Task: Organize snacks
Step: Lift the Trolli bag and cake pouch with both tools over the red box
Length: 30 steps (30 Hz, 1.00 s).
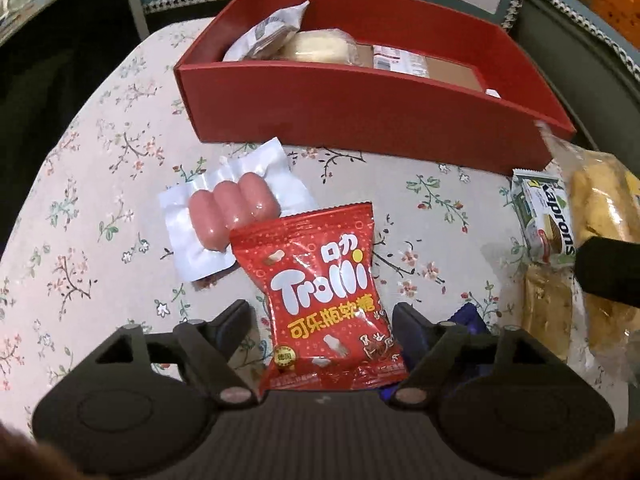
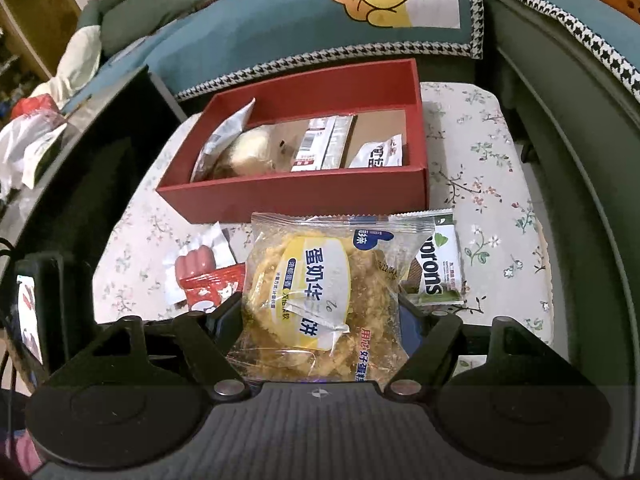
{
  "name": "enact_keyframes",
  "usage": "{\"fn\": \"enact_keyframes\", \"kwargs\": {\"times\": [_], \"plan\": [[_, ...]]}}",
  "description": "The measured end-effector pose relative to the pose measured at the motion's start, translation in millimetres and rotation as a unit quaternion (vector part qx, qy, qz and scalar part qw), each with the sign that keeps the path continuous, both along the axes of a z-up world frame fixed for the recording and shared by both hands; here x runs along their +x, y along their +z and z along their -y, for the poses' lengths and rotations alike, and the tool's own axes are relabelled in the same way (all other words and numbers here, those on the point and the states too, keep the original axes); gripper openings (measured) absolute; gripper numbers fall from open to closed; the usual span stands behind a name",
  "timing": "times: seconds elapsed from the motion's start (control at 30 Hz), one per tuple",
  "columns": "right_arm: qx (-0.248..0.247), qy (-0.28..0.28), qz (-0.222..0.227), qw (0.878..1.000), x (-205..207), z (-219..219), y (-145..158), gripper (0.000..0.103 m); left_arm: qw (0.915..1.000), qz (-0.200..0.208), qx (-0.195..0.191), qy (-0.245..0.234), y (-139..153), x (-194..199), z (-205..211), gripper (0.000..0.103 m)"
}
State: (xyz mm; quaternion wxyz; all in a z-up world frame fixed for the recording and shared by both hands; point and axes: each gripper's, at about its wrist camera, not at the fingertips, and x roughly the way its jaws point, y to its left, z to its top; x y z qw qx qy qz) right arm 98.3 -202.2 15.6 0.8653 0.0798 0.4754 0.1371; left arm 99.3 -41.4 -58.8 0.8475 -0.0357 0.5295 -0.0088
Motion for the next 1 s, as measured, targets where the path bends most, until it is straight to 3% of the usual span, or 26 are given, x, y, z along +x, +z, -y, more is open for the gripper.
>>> {"fn": "enact_keyframes", "kwargs": {"times": [0.13,0.57,1.0], "plan": [[-0.007,0.002,-0.004,1.0,1,-3,-2,0.08,0.9998,0.004,-0.013,-0.011,6,-5,-6,0.095],[-0.029,0.013,0.01,0.999,2,-17,0,0.08,0.9967,0.037,-0.073,-0.004,39,-16,-29,0.093],[-0.038,-0.002,0.046,0.998,18,-20,16,0.08,0.9923,0.1,-0.073,0.0,76,13,-36,0.093]]}}
